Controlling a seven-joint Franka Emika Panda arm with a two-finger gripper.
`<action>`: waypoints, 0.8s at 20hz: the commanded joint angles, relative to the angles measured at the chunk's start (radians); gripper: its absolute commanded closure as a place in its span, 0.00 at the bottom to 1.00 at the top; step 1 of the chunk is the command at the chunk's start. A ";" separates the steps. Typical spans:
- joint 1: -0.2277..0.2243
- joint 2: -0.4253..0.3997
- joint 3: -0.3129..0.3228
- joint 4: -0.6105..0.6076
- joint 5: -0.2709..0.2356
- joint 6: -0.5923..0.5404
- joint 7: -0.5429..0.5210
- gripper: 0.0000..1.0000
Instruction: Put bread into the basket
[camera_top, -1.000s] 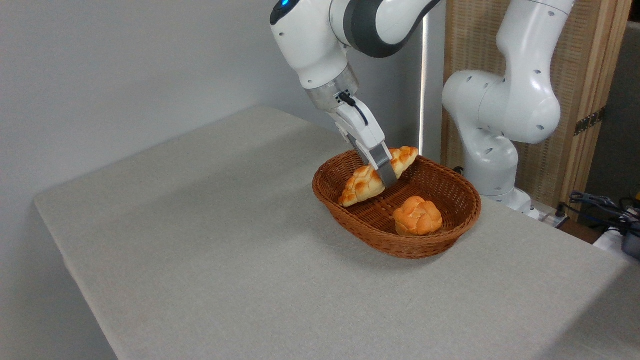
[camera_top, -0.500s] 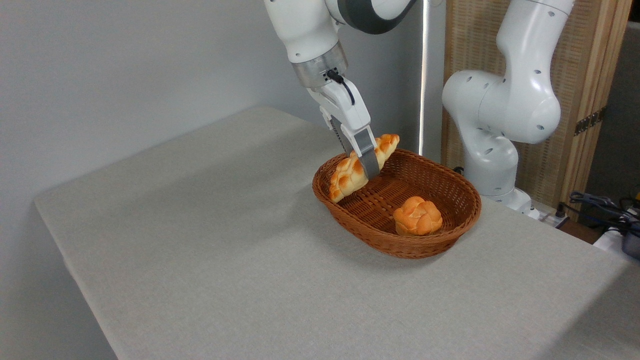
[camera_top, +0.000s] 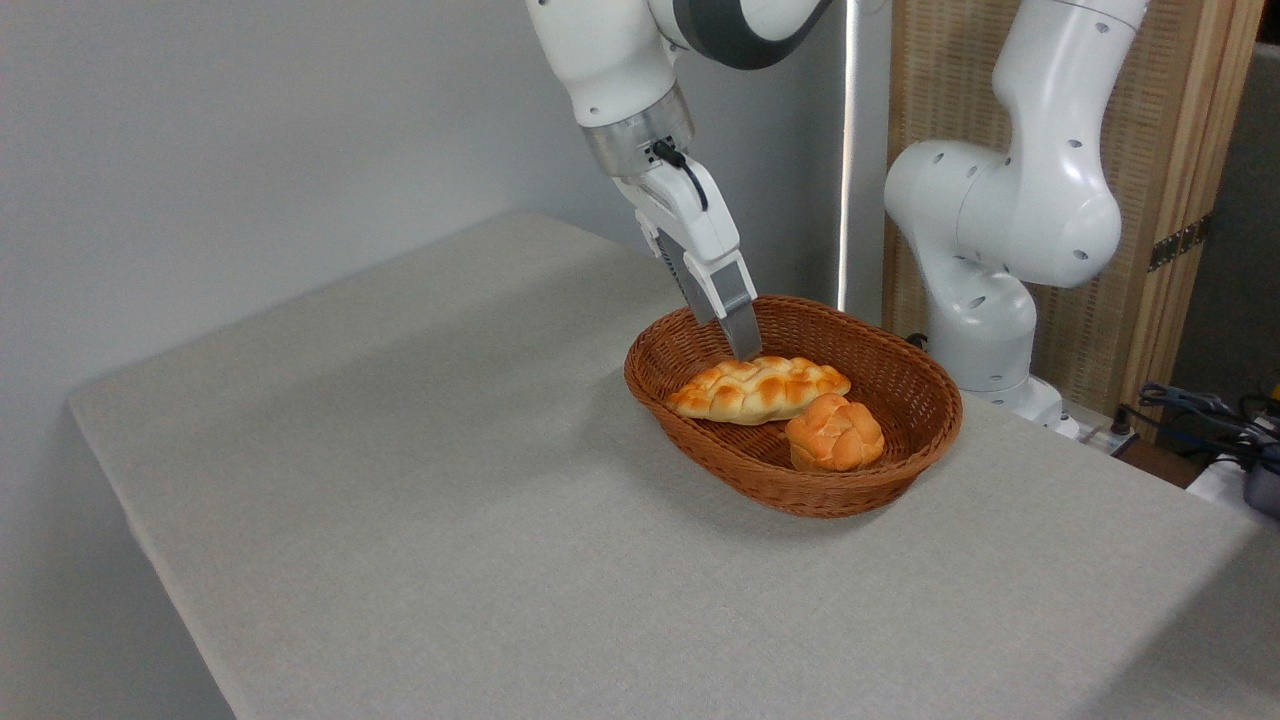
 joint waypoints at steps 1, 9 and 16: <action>-0.015 0.042 0.034 0.118 -0.013 -0.001 -0.012 0.00; -0.014 0.297 0.179 0.557 -0.015 -0.001 -0.010 0.00; 0.058 0.426 0.205 0.762 -0.018 -0.001 -0.012 0.00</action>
